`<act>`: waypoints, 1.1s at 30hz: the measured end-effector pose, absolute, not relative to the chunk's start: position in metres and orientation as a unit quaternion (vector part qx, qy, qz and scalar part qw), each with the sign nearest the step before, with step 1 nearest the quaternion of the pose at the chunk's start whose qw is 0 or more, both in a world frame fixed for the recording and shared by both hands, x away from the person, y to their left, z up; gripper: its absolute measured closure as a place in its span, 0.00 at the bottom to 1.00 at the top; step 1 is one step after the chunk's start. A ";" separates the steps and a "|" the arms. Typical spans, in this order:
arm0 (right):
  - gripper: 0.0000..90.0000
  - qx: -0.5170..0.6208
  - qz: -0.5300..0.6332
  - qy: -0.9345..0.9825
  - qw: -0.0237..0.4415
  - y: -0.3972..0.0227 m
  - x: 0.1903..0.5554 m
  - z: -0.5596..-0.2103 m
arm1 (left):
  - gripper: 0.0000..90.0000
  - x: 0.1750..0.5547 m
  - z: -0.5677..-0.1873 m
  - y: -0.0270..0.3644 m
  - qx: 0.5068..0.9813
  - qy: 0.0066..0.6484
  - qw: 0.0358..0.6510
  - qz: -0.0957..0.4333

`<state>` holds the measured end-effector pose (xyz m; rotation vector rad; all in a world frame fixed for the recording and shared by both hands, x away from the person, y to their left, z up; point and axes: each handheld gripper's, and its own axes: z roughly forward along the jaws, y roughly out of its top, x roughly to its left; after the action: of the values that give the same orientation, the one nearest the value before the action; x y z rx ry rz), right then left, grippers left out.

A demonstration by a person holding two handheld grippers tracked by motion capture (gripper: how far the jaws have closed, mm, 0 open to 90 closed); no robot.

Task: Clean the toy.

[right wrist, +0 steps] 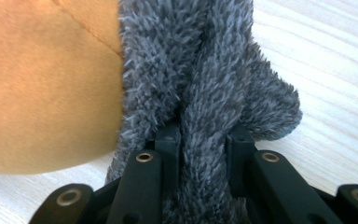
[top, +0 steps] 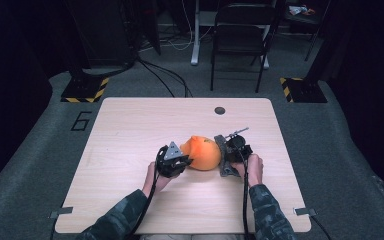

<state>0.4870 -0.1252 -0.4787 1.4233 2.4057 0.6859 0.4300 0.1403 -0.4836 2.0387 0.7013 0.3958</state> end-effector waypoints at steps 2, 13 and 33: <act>0.81 0.484 0.233 0.831 0.147 -0.125 0.484 -0.472 | 0.87 0.430 -0.483 0.142 0.829 0.283 0.454 0.162; 0.81 0.416 0.364 0.817 0.168 -0.108 0.451 -0.395 | 0.87 0.429 -0.483 0.141 0.829 0.283 0.456 0.157; 0.80 0.417 0.295 0.842 0.172 -0.101 0.462 -0.429 | 0.87 0.431 -0.483 0.142 0.831 0.281 0.455 0.155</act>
<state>0.4618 -0.1005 -0.4285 1.1832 2.3914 0.8377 0.4306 0.1424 -0.4833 2.0505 0.6925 0.3821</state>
